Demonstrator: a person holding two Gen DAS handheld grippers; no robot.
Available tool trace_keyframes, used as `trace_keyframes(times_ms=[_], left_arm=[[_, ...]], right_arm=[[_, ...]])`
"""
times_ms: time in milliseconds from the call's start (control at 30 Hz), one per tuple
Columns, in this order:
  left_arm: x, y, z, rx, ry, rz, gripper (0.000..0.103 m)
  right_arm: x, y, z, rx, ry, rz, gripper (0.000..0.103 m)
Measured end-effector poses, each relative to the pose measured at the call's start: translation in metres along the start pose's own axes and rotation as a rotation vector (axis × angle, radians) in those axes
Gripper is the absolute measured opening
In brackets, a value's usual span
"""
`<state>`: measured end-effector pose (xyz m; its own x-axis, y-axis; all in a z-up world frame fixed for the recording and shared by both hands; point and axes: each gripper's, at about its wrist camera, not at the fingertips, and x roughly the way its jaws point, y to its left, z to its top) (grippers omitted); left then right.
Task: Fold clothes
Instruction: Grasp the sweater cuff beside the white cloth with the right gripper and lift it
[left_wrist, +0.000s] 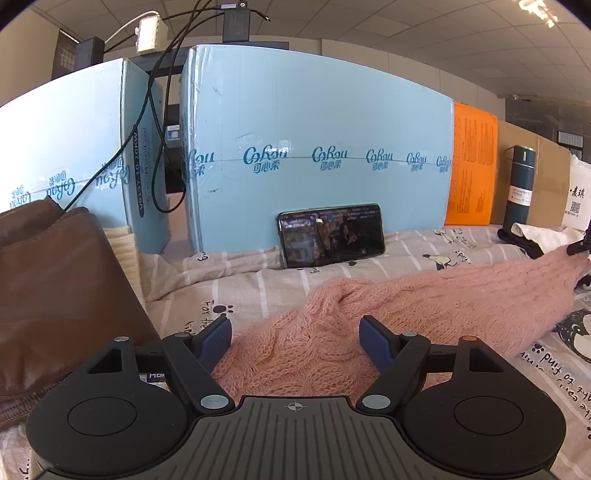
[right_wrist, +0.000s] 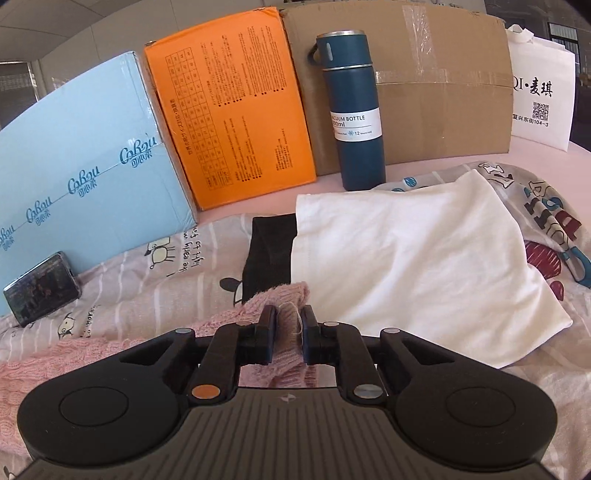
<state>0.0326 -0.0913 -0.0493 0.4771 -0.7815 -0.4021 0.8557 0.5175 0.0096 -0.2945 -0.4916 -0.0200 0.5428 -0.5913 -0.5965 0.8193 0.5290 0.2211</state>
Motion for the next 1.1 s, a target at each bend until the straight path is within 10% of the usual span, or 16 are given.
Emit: trace_keyframes(times_ms=[133, 433, 667, 800, 1000, 1100], left_arm=[[0.000, 0.000, 0.000, -0.005, 0.000, 0.000, 0.079], [0.012, 0.020, -0.004, -0.109, 0.104, 0.084, 0.087], [0.014, 0.024, -0.006, -0.126, 0.122, 0.068, 0.091], [0.015, 0.026, -0.008, -0.145, 0.127, 0.034, 0.091], [0.008, 0.020, -0.009, -0.179, 0.118, -0.213, 0.089], [0.006, 0.012, -0.008, -0.146, 0.099, -0.186, 0.089]], right_arm=[[-0.004, -0.008, -0.002, 0.057, 0.003, 0.005, 0.043], [0.004, -0.010, -0.006, 0.144, 0.055, 0.018, 0.051], [-0.012, -0.004, -0.009, 0.152, -0.016, 0.076, 0.016], [-0.037, -0.003, -0.008, 0.200, -0.083, 0.126, 0.014], [-0.075, 0.000, -0.010, 0.189, -0.181, 0.030, 0.011], [-0.078, -0.002, -0.010, 0.183, -0.182, 0.008, 0.011]])
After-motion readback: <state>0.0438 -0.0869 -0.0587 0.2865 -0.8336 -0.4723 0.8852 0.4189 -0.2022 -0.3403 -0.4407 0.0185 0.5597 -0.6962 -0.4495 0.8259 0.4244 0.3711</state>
